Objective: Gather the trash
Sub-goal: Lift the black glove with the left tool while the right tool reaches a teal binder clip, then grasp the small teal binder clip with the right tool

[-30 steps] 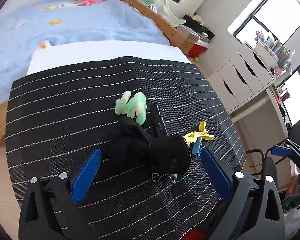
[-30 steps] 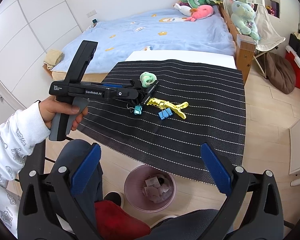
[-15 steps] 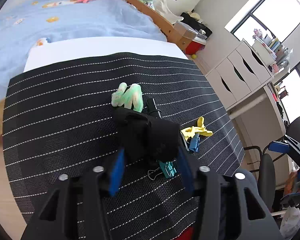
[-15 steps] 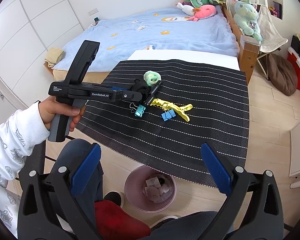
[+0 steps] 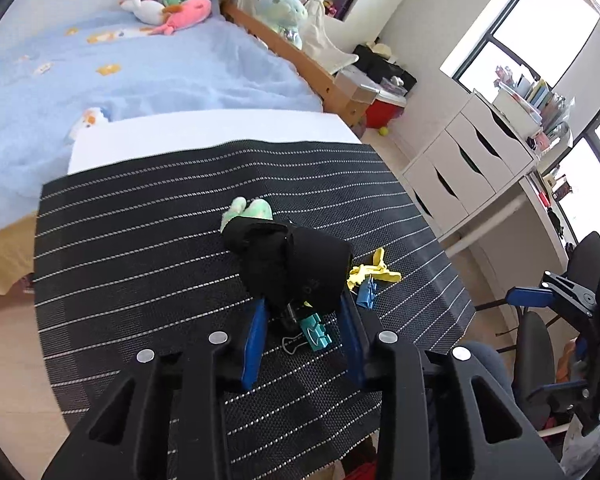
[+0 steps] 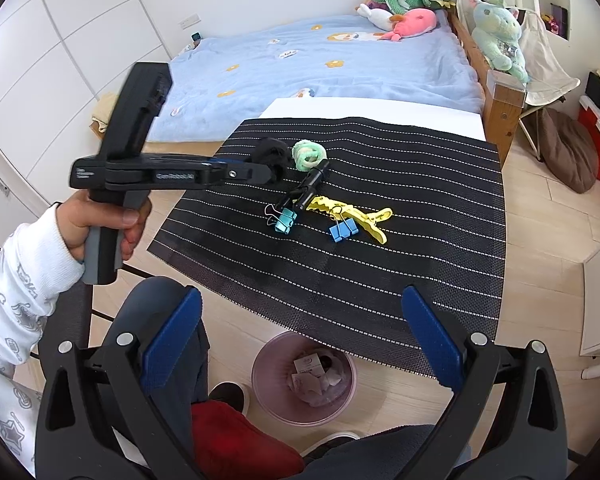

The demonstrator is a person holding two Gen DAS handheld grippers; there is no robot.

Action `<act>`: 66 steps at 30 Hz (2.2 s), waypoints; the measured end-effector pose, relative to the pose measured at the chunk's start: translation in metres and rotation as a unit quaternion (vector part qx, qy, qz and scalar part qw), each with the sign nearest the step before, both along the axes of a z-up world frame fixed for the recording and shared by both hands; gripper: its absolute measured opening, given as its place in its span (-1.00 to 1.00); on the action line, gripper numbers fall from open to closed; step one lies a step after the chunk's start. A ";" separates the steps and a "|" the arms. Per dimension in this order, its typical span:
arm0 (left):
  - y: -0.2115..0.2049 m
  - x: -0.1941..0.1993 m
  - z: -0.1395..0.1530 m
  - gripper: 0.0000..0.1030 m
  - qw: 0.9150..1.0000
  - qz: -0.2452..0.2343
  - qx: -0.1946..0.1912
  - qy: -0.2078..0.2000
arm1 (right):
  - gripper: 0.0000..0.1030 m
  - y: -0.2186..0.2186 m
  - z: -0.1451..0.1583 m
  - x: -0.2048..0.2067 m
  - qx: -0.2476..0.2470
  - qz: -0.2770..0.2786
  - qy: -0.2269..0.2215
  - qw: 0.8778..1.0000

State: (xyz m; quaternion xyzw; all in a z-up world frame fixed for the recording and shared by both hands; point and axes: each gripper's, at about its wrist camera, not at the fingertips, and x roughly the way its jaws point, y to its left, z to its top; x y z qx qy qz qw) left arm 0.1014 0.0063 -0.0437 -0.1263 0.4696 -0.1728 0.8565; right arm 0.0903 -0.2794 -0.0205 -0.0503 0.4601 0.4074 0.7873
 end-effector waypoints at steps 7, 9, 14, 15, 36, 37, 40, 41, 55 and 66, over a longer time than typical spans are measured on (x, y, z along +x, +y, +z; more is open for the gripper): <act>0.000 -0.012 0.018 -0.36 1.000 0.008 0.020 -0.017 | 0.91 0.007 0.002 0.003 -0.004 0.009 -0.006 1.000; -0.001 -0.017 0.022 -0.36 0.999 0.008 0.028 -0.022 | 0.91 0.010 0.003 0.004 -0.005 0.013 -0.009 1.000; -0.003 -0.024 0.031 -0.36 0.999 0.007 0.038 -0.033 | 0.91 0.018 0.005 0.010 -0.012 0.018 -0.019 1.000; -0.003 -0.026 0.033 -0.36 0.999 0.006 0.039 -0.035 | 0.91 0.021 0.005 0.012 -0.015 0.021 -0.023 0.999; 0.012 -0.046 0.038 -0.36 0.998 0.024 0.030 -0.044 | 0.67 0.097 -0.026 0.066 -0.065 0.050 -0.029 0.996; 0.013 -0.047 0.037 -0.36 0.998 0.025 0.030 -0.044 | 0.59 0.100 -0.030 0.067 -0.069 0.053 -0.024 0.996; 0.015 -0.048 0.035 -0.36 0.998 0.028 0.026 -0.043 | 0.36 0.107 -0.039 0.070 -0.073 0.056 -0.015 0.996; 0.016 -0.049 0.035 -0.36 0.998 0.028 0.026 -0.042 | 0.23 0.108 -0.041 0.071 -0.072 0.057 -0.012 0.996; 0.025 -0.052 0.025 -0.36 0.999 0.036 0.014 -0.036 | -0.47 0.121 -0.055 0.073 -0.084 0.060 -0.008 0.995; 0.024 -0.051 0.021 -0.36 0.999 0.035 0.012 -0.034 | -0.75 0.118 -0.054 0.075 -0.081 0.054 -0.007 0.995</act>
